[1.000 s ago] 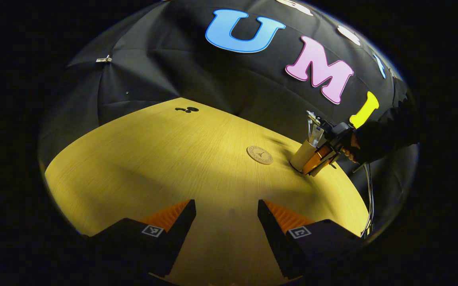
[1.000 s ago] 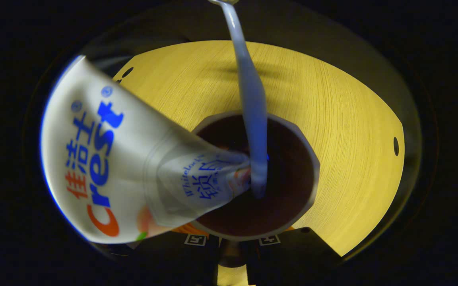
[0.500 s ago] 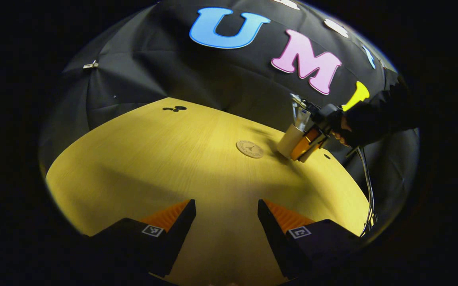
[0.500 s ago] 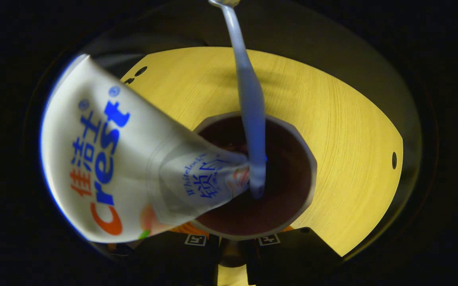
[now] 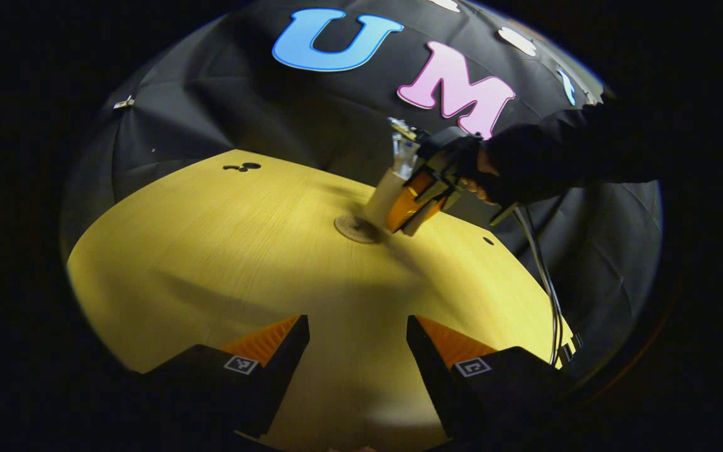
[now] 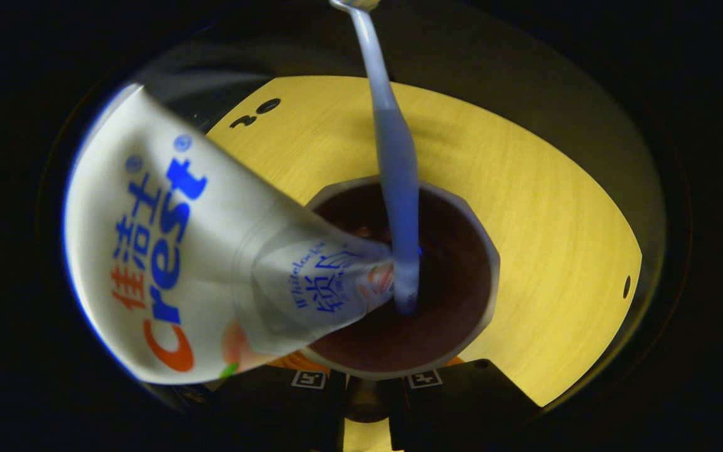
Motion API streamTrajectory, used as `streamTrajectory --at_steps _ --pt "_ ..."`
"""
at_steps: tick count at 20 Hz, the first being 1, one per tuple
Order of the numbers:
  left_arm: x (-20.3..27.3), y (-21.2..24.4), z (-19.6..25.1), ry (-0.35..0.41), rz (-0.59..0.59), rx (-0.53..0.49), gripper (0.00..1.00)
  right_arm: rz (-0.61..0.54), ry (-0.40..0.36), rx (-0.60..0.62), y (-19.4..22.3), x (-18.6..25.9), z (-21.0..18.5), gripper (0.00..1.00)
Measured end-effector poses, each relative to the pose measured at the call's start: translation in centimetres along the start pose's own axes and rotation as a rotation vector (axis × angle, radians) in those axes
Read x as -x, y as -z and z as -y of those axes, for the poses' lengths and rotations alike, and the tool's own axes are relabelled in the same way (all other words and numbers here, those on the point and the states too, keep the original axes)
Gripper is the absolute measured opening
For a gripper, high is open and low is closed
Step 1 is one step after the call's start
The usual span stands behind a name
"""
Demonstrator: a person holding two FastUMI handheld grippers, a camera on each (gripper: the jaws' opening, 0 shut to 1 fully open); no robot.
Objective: Put the toothbrush and toothpaste on the desktop into the cup, then pick up the cup and place it on the coaster on the desktop.
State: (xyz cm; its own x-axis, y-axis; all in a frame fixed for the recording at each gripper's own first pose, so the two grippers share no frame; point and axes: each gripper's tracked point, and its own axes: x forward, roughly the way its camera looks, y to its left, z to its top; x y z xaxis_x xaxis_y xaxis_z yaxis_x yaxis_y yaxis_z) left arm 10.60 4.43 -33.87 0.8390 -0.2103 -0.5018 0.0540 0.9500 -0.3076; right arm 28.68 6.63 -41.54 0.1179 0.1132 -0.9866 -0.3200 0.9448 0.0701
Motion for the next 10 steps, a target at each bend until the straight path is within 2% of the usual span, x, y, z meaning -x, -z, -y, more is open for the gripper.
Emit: streamTrajectory --at_steps 1,5,9,10 --pt "0.1 -0.1 0.4 0.01 0.002 -0.006 0.97 -0.003 0.002 0.016 0.0 -0.1 -0.6 0.31" --pt "1.0 0.6 1.2 0.045 -0.015 -0.023 0.97 -0.022 0.022 0.035 0.0 -1.0 -1.4 0.31" --pt "1.8 1.2 -0.2 0.019 -0.021 -0.001 0.98 -0.048 0.056 0.059 0.1 -2.0 -1.8 0.31" --pt "2.0 1.2 -0.9 0.01 -0.018 0.006 0.98 -0.057 0.061 0.061 0.2 -2.2 -1.8 0.29"
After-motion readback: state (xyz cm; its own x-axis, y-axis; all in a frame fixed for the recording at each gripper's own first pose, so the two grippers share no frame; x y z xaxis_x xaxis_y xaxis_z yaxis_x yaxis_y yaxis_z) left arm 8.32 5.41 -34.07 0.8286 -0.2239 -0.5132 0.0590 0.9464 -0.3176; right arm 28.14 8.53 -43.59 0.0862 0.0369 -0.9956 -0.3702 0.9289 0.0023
